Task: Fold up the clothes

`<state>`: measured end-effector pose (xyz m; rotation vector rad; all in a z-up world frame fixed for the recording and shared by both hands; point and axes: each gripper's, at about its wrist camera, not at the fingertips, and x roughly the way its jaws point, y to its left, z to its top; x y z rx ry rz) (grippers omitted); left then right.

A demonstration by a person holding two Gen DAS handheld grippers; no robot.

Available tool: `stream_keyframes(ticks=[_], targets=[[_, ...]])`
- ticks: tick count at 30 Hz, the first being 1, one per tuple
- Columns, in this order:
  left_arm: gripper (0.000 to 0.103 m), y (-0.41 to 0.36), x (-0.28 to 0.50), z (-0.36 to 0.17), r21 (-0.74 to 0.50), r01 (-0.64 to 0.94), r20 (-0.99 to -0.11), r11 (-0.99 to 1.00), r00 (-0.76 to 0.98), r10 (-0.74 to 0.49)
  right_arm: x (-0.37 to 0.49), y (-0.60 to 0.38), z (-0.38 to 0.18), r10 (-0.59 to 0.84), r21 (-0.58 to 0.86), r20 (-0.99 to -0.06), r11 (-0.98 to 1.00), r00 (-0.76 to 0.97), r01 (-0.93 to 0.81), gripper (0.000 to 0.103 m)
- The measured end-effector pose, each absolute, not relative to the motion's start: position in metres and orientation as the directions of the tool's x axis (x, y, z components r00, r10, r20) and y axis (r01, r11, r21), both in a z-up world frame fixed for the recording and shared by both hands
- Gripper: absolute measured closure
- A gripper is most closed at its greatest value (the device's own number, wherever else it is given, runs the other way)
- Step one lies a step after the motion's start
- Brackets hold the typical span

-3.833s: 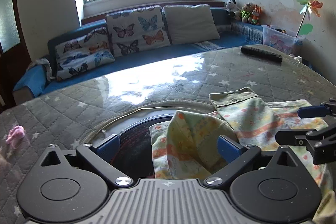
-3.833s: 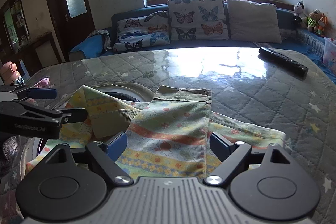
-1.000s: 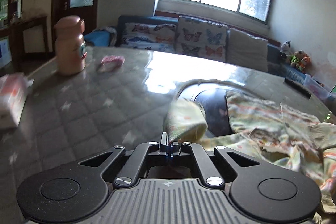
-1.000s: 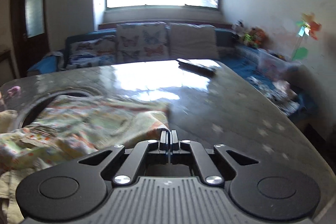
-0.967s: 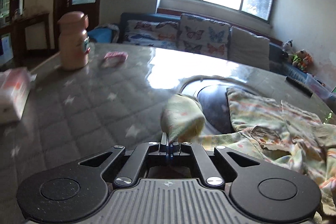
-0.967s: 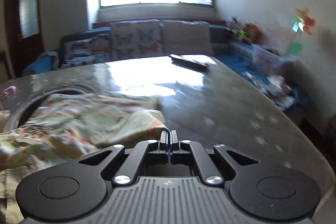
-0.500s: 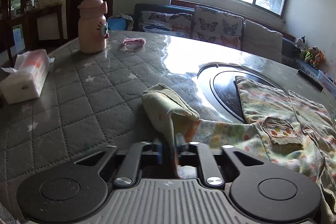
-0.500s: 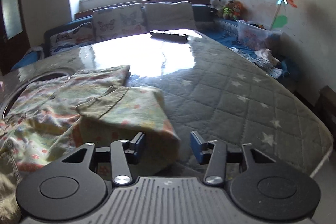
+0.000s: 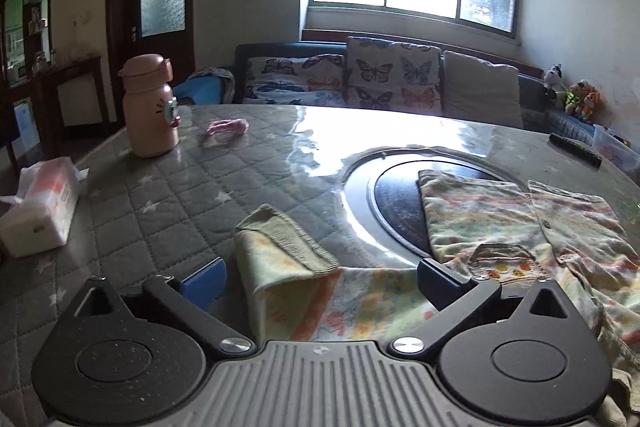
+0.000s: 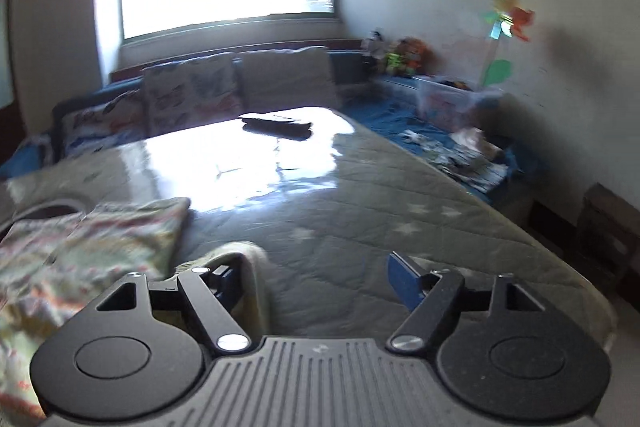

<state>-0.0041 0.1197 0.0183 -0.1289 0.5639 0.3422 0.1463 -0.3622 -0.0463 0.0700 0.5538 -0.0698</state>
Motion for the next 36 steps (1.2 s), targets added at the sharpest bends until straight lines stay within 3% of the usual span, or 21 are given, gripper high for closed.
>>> stream_keyframes(ticks=[7,12,16,22,25,36], targets=[[0.000,0.103,0.015,0.015,-0.024,-0.284,-0.553,0.959,0.802,0.224,0.129,-0.415,-0.054,-0.109,0.158,-0.565,0.959,0.818,0.237,0.025],[0.000,0.096,0.022,0.011,-0.013,-0.254,-0.566,0.967,0.799,0.202,0.121,-0.444,-0.061,-0.048,0.331,-0.573,0.900,0.818,0.285,0.025],[0.000,0.097,0.025,0.007,-0.008,-0.257,-0.579,0.966,0.789,0.205,0.113,-0.459,-0.066,-0.051,0.388,-0.564,0.865,0.824,0.319,0.025],[0.000,0.094,0.030,0.004,0.003,-0.244,-0.592,0.970,0.781,0.199,0.110,-0.452,-0.067,-0.101,0.316,-0.577,0.887,0.810,0.336,0.025],[0.000,0.089,0.036,0.004,0.015,-0.227,-0.596,0.974,0.780,0.190,0.111,-0.436,-0.060,-0.077,0.282,-0.558,0.919,0.826,0.276,0.025],[0.000,0.059,0.079,-0.007,0.098,-0.112,-0.617,0.989,0.772,0.149,0.146,-0.315,-0.066,0.275,0.194,-0.622,0.961,0.733,-0.196,0.020]])
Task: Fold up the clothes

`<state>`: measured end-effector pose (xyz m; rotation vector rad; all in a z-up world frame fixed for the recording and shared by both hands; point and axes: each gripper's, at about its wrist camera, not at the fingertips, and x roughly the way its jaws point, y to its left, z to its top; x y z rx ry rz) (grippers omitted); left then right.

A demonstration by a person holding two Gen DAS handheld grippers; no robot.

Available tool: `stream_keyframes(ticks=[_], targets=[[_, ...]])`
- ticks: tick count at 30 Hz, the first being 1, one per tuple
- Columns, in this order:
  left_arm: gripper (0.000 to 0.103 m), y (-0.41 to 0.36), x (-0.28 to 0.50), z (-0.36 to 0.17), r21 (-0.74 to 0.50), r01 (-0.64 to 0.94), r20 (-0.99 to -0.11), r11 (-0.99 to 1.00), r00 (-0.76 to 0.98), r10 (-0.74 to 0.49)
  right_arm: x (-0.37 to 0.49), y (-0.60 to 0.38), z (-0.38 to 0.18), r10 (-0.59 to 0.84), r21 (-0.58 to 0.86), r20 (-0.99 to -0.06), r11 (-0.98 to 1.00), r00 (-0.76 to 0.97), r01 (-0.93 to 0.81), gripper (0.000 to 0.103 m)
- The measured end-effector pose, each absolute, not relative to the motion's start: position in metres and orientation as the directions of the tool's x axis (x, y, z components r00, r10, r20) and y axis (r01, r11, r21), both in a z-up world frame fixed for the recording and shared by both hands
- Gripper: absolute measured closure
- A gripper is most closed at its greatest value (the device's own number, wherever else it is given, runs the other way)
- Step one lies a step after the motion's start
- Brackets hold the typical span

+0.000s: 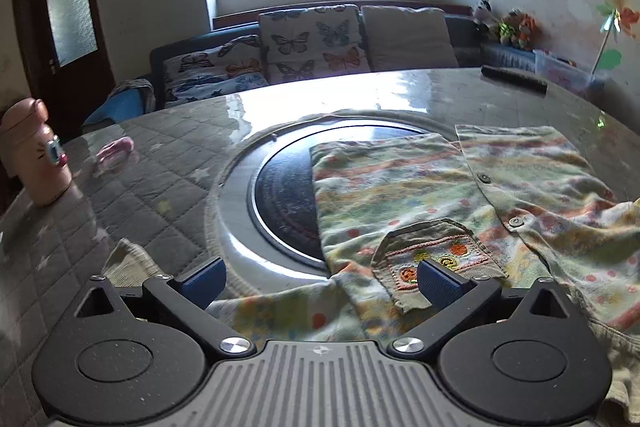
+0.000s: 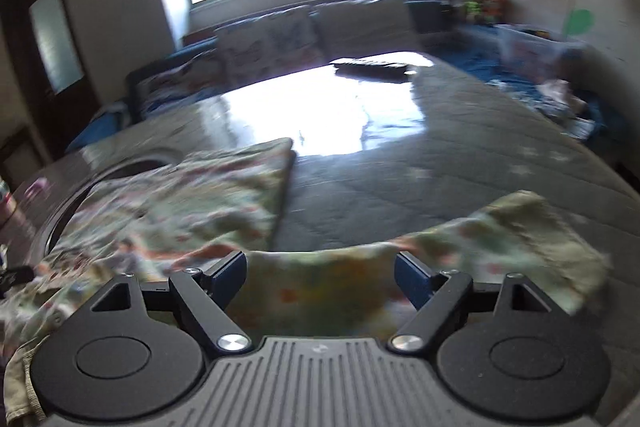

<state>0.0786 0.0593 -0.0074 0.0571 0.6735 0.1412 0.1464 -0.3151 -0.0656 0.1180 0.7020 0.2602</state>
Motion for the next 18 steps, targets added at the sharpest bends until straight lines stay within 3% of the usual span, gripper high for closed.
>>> stream_keyframes(ticks=[7,18], targets=[[0.000,0.049,0.105,-0.023,0.136,-0.063,-0.645,0.989,0.752,0.136,0.188,-0.268,-0.070,0.351,0.183,-0.661,0.933,0.663,-0.311,0.021],[0.000,0.061,0.118,-0.030,0.151,-0.095,-0.644,0.984,0.746,0.170,0.229,-0.213,-0.083,0.314,0.012,-0.696,0.904,0.646,-0.427,0.021]])
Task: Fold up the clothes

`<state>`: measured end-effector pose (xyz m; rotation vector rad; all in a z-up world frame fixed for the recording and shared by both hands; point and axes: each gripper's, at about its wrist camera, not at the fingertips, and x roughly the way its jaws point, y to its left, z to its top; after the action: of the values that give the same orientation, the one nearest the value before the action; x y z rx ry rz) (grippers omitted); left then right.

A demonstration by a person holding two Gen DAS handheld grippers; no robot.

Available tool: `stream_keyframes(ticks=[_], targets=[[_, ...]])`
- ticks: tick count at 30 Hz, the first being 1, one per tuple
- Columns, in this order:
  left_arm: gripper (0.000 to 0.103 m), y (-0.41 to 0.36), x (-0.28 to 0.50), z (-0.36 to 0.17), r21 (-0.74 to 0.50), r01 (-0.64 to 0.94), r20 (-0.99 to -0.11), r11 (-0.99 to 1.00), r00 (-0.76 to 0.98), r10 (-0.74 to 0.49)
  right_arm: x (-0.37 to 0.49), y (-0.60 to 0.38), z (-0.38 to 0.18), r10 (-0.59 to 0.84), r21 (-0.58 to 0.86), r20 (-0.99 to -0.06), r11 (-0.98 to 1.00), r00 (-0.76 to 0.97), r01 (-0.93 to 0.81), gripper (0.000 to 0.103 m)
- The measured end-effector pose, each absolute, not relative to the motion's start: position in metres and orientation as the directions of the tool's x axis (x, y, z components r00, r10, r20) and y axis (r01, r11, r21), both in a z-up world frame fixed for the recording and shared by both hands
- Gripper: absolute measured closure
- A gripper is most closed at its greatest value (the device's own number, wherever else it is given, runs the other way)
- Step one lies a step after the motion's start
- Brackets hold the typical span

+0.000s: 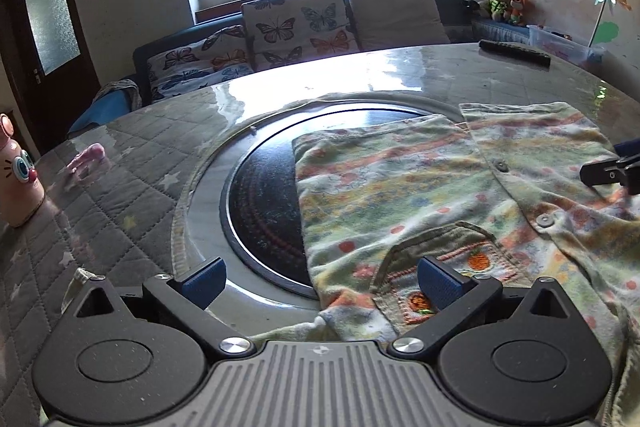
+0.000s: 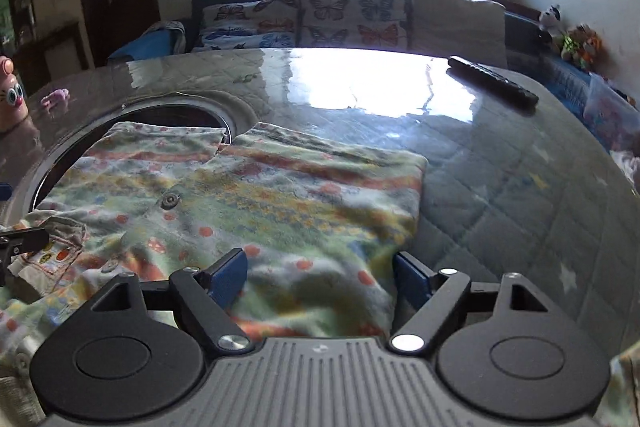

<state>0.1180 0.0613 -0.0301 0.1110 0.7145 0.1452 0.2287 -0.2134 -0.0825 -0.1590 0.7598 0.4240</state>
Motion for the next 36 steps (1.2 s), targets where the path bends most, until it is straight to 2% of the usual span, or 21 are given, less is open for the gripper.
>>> stream_keyframes(ticks=[25,30,36], targets=[[0.000,0.075,0.157,-0.033,0.174,-0.135,-0.623,0.975,0.752,0.215,0.351,-0.174,-0.085,0.252,-0.017,-0.735,0.921,0.629,-0.389,0.018],[0.000,0.060,0.145,-0.031,0.246,-0.126,-0.599,0.961,0.759,0.253,0.313,-0.173,-0.078,0.238,-0.094,-0.710,0.901,0.662,-0.424,0.021],[0.000,0.034,0.115,-0.031,0.316,-0.061,-0.570,0.947,0.786,0.241,0.233,-0.167,-0.073,0.325,-0.150,-0.684,0.814,0.653,-0.562,0.020]])
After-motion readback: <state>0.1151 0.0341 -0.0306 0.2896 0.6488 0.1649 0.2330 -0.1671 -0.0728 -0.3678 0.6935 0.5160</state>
